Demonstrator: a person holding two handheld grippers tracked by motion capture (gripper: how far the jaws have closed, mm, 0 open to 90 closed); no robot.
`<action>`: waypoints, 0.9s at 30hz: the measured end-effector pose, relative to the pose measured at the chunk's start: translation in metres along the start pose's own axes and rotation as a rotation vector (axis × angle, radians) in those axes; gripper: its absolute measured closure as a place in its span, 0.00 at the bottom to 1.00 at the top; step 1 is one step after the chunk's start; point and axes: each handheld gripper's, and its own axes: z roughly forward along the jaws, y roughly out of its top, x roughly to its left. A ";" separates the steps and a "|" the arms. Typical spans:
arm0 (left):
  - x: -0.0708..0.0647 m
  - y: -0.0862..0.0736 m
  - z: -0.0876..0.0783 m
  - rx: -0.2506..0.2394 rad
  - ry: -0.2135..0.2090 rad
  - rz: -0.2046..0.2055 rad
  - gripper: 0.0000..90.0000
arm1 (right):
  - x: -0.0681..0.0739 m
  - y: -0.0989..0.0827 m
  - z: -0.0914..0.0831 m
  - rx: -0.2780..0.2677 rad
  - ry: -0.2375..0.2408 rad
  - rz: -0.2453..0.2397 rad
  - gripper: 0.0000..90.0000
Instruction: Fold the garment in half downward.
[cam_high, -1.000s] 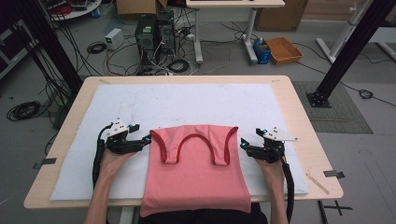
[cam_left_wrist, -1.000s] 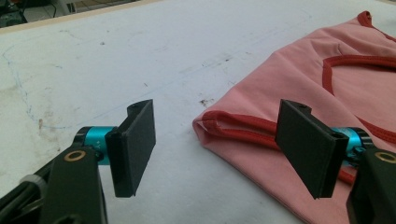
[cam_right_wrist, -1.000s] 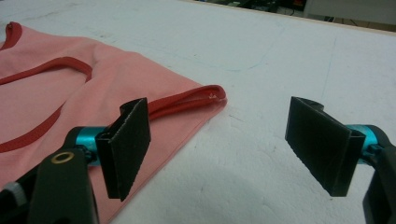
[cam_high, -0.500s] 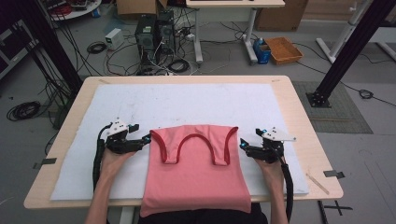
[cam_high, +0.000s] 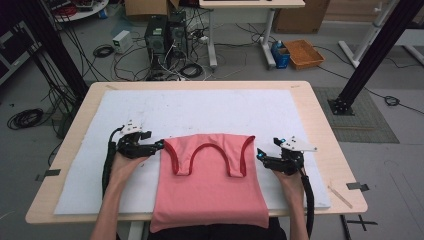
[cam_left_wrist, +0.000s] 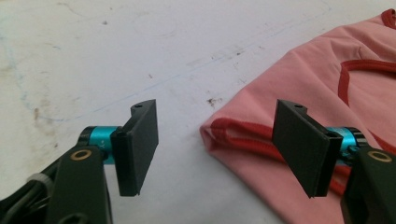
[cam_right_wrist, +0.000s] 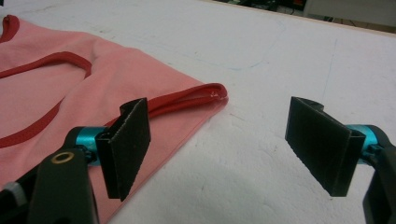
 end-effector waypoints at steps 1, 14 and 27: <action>-0.001 0.002 0.003 0.014 0.000 0.000 0.39 | 0.000 0.000 0.000 0.000 0.001 0.003 0.25; 0.001 -0.002 0.027 0.115 -0.016 -0.043 0.51 | 0.001 0.000 0.000 0.005 -0.001 -0.005 0.25; -0.012 -0.004 0.025 0.119 0.025 0.066 0.64 | 0.004 0.001 0.002 0.020 -0.011 -0.030 0.25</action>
